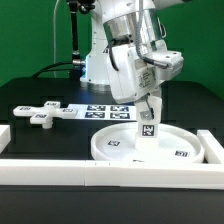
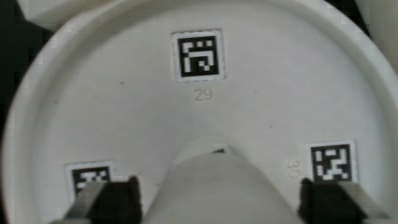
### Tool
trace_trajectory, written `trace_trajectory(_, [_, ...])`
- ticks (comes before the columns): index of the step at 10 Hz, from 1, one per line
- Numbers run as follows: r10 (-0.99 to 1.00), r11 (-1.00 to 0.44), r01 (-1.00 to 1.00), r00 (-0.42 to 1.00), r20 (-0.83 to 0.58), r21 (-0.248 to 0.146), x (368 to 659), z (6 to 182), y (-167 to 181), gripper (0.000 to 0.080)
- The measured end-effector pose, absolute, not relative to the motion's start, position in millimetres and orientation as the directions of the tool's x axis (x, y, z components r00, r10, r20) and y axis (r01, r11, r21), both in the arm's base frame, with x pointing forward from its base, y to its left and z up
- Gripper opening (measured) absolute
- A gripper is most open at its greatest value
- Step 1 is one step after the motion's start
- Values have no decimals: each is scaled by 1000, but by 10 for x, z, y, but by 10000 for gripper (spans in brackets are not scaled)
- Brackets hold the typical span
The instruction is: Assemble round table
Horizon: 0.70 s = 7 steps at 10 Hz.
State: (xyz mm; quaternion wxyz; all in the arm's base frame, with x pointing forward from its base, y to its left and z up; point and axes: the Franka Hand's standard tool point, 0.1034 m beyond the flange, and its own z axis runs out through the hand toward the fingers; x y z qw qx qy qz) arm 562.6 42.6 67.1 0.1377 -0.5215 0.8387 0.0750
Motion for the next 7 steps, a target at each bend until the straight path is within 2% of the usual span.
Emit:
trace_trajectory(1, [-878,395,-918,-370,-304,-23,5624,675,439,567])
trace_trajectory(2, [-921,279,-960,-259,-292,-30,5642,709,471,634])
trace_trajectory(4, [-929,243,-970,-224,-294,-29,5659,728,498,647])
trace_trajectory(7, [-961,3,-995,25,-276,-100,5655,720,496,649])
